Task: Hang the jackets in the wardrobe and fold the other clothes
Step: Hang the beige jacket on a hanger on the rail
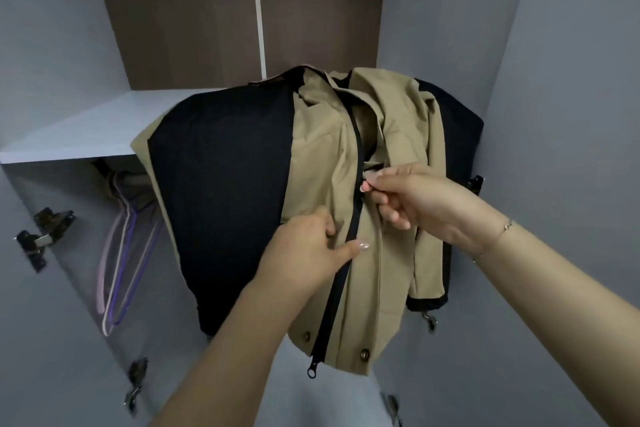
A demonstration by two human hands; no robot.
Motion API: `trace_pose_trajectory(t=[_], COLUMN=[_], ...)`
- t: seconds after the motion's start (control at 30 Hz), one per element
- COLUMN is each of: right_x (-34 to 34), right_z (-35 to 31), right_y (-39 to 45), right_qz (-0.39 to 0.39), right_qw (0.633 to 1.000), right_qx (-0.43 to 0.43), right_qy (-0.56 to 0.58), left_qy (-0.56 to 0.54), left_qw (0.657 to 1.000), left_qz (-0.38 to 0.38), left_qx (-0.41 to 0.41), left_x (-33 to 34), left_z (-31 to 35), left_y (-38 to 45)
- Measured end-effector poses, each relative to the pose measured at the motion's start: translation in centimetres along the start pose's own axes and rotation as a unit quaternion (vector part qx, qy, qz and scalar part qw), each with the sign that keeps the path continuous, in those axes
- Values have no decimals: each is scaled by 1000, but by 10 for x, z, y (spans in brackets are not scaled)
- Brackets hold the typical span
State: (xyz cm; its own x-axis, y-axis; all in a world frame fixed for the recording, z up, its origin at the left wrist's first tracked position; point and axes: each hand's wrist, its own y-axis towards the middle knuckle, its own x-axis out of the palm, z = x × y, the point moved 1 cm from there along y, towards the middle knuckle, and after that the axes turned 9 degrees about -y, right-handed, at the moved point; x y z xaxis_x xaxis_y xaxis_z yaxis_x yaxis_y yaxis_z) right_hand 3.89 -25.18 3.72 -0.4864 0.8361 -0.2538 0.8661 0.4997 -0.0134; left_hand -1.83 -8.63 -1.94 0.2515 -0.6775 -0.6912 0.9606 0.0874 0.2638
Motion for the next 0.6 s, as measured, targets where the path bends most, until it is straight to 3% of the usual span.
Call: trace_pose_trajectory(t=[0.1,0.2,0.3,0.43,0.6], right_x=[-5,-13,-18,-37,-67], right_z=[-9,-6,-4,-28,-76], right_y=[9,23,33,48,74], right_qz=[57,154,117,61,70], right_qw=[982,876,791,671,642], right_qx=[-40,-112,-201,-271,-273], right_qy=[-177,-444,-566,-688,-713], left_qy=[-36,-87,-143,-122,-98], left_qw=[997,992,986,976,961], left_qz=[-44,-50,-58,-174,-260], left_qx=[56,78,61,38,-4], left_x=[33,45,48,38,9], left_z=[10,3,-13,-19,-21], left_y=[23,27,18,7,6])
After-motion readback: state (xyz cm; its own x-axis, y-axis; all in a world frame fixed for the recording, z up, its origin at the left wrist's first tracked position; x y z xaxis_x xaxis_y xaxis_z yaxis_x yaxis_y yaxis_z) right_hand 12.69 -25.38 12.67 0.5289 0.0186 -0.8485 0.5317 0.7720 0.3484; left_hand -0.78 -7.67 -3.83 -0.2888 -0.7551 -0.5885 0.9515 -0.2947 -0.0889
